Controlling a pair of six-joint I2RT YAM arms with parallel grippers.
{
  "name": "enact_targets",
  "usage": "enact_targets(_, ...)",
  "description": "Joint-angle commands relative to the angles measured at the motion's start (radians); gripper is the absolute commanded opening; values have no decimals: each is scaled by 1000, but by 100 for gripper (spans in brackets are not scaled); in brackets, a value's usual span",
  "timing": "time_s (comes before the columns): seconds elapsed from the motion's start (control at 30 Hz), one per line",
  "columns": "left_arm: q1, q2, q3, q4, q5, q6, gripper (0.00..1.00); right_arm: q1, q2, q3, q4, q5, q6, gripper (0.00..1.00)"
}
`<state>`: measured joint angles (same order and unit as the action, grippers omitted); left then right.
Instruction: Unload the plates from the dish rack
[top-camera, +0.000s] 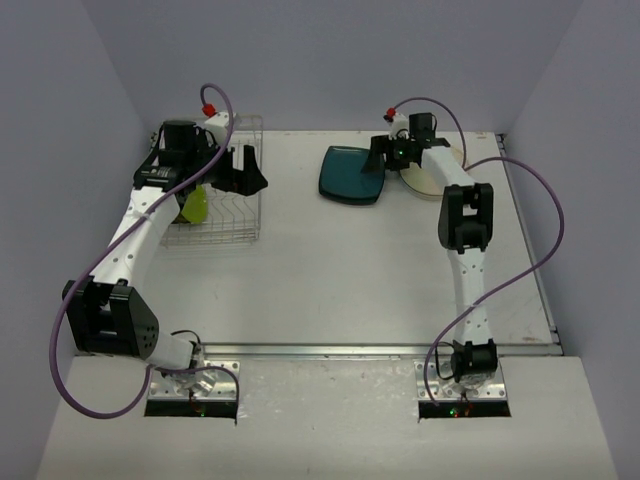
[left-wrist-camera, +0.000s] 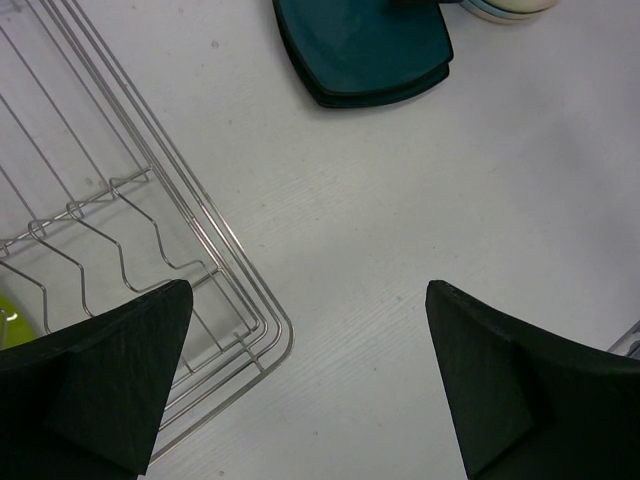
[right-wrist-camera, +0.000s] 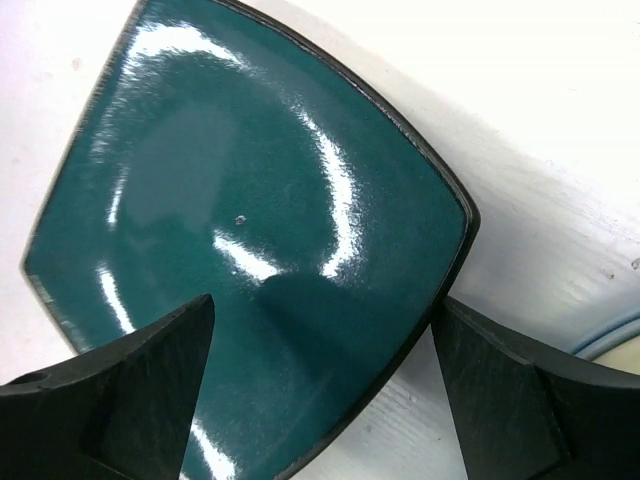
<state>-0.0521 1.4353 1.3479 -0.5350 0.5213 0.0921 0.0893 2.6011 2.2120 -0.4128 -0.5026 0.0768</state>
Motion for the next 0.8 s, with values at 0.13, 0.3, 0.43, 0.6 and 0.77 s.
enact_targets(0.13, -3, -27, 36, 47, -162, -63, 100, 15, -143, -50, -75, 145, -58, 99)
enact_targets(0.3, -2, -47, 42, 60, -323, -131, 100, 15, -234, -58, -108, 169, -15, 99)
enact_targets(0.43, 8, -66, 60, 61, -440, -149, 100, 15, -331, -83, -120, 154, 21, 99)
enact_targets(0.6, 86, -32, 151, -26, -528, -144, 100, 17, -462, -135, -139, 67, 39, 99)
enact_targets(0.77, 188, 67, 230, -138, -509, -97, 86, 35, -681, -336, -123, 27, -19, 99)
